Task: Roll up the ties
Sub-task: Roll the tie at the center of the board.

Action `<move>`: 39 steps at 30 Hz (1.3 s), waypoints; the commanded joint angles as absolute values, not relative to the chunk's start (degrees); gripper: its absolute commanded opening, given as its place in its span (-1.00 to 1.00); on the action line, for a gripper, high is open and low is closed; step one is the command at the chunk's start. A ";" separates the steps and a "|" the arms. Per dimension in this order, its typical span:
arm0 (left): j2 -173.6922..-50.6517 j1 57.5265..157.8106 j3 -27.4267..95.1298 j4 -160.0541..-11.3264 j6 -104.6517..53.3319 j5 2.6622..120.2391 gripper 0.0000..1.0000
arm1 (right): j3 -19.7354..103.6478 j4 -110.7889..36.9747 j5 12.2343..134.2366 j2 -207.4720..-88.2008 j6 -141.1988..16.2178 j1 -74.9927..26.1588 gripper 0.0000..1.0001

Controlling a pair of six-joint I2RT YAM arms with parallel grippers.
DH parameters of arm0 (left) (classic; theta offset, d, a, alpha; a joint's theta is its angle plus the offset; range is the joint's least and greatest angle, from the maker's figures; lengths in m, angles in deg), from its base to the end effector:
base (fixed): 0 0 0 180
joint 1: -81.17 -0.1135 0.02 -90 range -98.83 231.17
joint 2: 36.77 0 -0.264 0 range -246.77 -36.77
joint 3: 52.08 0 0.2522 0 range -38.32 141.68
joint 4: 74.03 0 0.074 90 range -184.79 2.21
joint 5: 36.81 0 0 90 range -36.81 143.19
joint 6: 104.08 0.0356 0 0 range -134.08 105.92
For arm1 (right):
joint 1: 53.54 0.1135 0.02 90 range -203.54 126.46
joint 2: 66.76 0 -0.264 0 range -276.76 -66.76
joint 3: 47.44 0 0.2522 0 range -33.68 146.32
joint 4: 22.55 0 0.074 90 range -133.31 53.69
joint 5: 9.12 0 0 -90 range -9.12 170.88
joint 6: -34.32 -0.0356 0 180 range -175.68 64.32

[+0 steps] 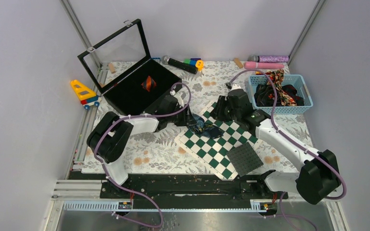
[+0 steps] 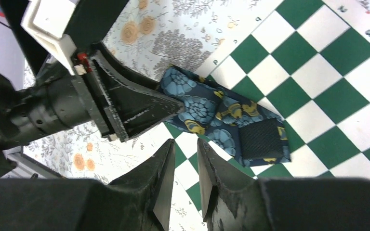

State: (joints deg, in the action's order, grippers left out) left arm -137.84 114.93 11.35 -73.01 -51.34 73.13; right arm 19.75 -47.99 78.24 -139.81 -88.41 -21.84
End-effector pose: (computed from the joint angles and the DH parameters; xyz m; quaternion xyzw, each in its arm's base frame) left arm 0.2898 -0.2083 0.1545 0.0509 0.8819 -0.3829 0.2703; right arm 0.2438 0.1525 0.2834 -0.0035 0.8715 0.2782 0.4039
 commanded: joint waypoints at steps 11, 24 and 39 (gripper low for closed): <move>-136.05 122.48 27.96 -103.64 -35.55 48.48 -0.15 | 14.39 -50.75 80.57 -131.14 -86.44 -25.55 -0.36; -142.67 129.56 38.67 -114.84 -29.20 34.89 -0.15 | 11.73 -54.80 91.82 -115.77 -85.93 -25.59 -0.35; -148.62 135.40 44.95 -120.90 -26.30 22.79 -0.15 | 12.34 -57.66 94.49 -110.78 -85.47 -25.65 -0.28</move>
State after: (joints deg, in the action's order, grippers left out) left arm -146.74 134.47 42.39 -117.88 -27.86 28.92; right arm 11.80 -57.41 92.01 -112.64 -86.09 -25.40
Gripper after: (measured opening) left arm 0.432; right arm 0.358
